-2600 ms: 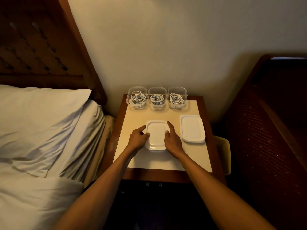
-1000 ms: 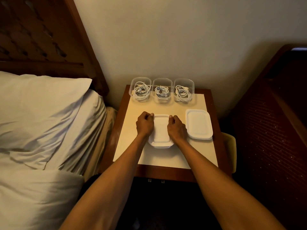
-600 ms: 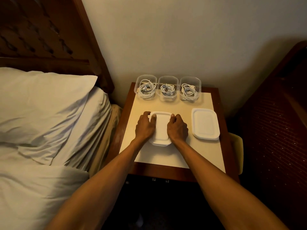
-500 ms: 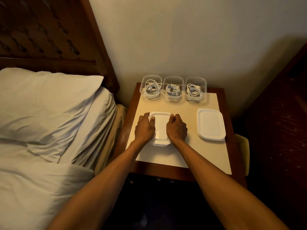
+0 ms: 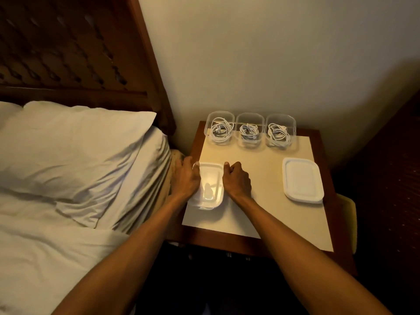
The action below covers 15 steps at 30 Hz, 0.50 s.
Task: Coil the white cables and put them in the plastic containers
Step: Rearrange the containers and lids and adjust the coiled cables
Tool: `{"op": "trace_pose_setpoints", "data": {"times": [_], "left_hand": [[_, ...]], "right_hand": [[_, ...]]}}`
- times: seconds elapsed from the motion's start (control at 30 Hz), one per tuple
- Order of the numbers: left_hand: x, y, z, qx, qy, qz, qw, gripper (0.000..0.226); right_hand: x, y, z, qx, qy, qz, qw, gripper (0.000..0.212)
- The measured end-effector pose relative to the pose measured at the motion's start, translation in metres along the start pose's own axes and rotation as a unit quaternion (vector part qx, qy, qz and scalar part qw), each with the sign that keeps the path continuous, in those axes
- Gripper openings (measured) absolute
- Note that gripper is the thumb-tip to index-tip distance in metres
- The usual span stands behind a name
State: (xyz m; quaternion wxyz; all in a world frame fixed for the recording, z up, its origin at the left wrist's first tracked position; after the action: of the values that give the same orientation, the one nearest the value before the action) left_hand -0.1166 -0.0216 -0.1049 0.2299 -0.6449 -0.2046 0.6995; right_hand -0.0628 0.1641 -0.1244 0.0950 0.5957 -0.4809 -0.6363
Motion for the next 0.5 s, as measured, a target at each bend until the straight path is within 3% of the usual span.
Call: {"op": "trace_pose_setpoints", "data": {"times": [0.17, 0.3, 0.5], "left_hand": [[0.001, -0.073, 0.027, 0.072, -0.035, 0.012, 0.997, 0.034], [0.026, -0.138, 0.037, 0.104, -0.009, -0.077, 0.992, 0.030], [0.080, -0.189, 0.051, 0.128, 0.046, -0.136, 0.981, 0.048]], "right_hand": [[-0.083, -0.006, 0.049, -0.018, -0.090, 0.031, 0.995, 0.034], [-0.143, -0.022, 0.103, -0.029, -0.157, 0.020, 0.987, 0.037], [-0.159, -0.076, 0.162, 0.066, -0.115, -0.028, 0.991, 0.047]]}}
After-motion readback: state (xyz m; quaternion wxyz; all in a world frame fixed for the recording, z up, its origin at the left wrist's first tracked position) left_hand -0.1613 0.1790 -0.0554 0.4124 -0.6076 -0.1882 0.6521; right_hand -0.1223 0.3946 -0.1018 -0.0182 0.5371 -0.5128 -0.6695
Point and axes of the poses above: each hand's wrist, its own z-axis towards the middle knuckle, its own x-axis out of the palm, y = z × x, the point moved 8 cm from there along z, towards the middle knuckle, and after that the axes turned 2 degrees about -y, right-handed, at the moved point
